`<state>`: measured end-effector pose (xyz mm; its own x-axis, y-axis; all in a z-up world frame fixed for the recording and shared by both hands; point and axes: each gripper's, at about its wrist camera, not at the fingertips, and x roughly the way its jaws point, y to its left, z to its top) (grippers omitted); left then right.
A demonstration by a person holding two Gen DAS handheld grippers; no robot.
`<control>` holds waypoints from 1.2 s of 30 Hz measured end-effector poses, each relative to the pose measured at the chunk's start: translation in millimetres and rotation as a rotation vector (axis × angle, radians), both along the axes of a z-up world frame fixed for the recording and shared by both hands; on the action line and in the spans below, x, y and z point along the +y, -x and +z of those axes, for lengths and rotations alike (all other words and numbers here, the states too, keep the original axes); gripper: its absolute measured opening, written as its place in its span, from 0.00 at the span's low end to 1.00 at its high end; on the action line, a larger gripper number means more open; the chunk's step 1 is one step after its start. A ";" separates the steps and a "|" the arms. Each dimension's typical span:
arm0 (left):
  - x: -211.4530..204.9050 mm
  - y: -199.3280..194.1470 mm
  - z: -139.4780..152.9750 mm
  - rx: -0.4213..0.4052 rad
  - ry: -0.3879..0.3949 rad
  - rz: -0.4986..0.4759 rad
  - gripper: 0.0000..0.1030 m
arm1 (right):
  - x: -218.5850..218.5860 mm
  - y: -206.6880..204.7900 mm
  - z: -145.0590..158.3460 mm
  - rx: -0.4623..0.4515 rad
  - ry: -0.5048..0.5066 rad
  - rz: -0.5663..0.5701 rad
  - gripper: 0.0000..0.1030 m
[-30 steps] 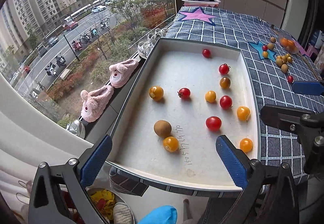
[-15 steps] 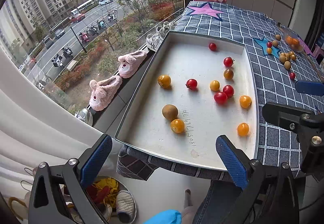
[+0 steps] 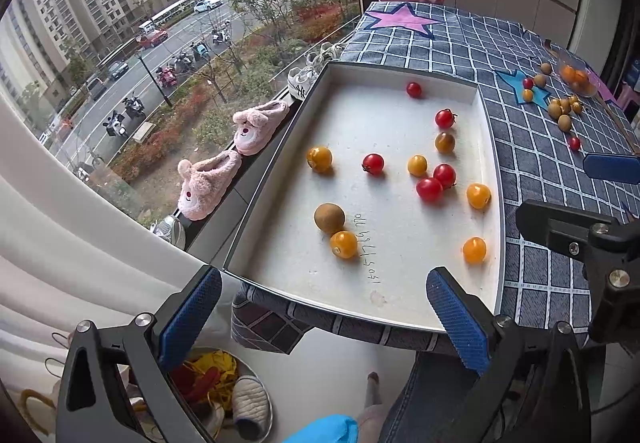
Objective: Organize fruits
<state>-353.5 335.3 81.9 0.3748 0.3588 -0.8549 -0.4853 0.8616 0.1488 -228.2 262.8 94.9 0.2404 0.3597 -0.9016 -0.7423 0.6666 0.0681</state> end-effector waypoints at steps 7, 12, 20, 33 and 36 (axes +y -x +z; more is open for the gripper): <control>-3.0 -0.3 -0.4 0.000 -0.005 -0.006 1.00 | -0.9 -0.1 -0.3 0.003 0.000 -0.001 0.99; -5.0 -0.5 -0.3 0.002 -0.004 -0.012 1.00 | -1.8 1.1 -1.5 -0.001 0.005 0.002 0.99; -6.0 -0.7 -0.1 0.001 -0.006 -0.012 1.00 | -2.2 2.3 -2.5 -0.008 0.012 0.008 0.99; -9.5 -2.0 0.6 0.006 -0.007 -0.019 1.00 | -0.7 5.1 -5.8 -0.002 0.020 0.021 0.99; -9.6 -1.9 0.6 0.003 -0.005 -0.019 1.00 | -0.3 6.0 -5.8 -0.003 0.020 0.024 0.99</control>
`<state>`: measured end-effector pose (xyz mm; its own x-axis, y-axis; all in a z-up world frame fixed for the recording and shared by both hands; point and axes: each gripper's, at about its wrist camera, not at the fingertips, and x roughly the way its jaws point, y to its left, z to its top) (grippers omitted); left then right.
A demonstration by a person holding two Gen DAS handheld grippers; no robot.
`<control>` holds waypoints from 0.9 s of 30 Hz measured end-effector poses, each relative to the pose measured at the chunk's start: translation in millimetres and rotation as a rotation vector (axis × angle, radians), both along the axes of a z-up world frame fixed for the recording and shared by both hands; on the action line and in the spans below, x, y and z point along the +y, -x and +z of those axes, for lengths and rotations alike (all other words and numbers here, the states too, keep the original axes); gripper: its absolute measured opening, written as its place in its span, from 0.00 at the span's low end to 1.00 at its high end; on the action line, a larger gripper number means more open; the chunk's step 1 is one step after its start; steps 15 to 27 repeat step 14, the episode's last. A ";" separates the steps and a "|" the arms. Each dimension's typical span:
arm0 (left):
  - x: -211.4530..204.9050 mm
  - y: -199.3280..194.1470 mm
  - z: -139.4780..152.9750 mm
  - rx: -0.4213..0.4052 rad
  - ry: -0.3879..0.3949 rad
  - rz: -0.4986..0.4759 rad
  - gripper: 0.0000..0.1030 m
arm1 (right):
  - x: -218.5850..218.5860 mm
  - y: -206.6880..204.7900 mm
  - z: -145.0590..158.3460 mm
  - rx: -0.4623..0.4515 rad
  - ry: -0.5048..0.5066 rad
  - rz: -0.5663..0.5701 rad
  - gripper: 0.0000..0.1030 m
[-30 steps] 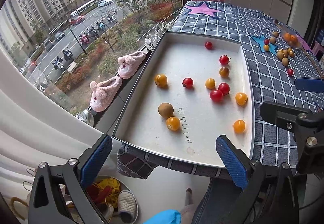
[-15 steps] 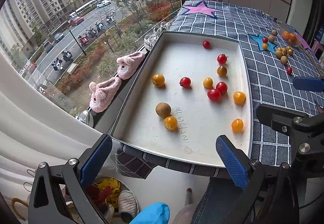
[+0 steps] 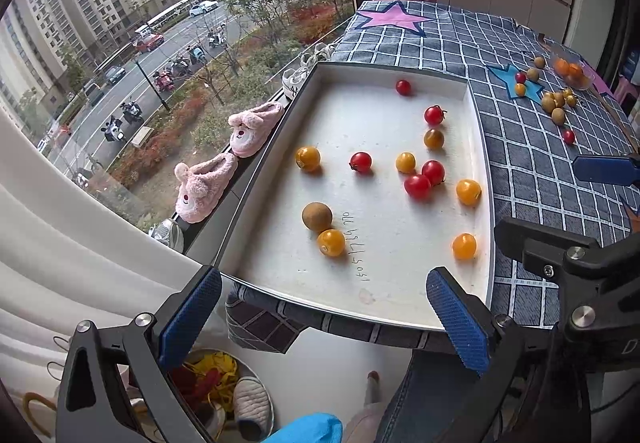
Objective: Organize fruits
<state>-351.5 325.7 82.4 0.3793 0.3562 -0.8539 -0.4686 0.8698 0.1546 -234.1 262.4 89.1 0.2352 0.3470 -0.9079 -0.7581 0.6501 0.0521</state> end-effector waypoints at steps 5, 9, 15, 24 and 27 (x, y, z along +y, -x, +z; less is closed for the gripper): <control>0.0 -0.1 -1.1 0.000 0.003 0.000 1.00 | 0.3 0.0 -0.7 0.001 0.002 -0.001 0.99; -0.9 -0.1 -1.4 -0.007 0.002 -0.006 1.00 | 0.4 1.1 -2.9 0.002 0.007 -0.001 0.99; -2.3 1.7 0.3 -0.023 -0.008 -0.017 1.00 | 0.6 1.0 -5.0 0.004 0.012 -0.004 0.99; -2.3 1.7 0.3 -0.023 -0.008 -0.017 1.00 | 0.6 1.0 -5.0 0.004 0.012 -0.004 0.99; -2.3 1.7 0.3 -0.023 -0.008 -0.017 1.00 | 0.6 1.0 -5.0 0.004 0.012 -0.004 0.99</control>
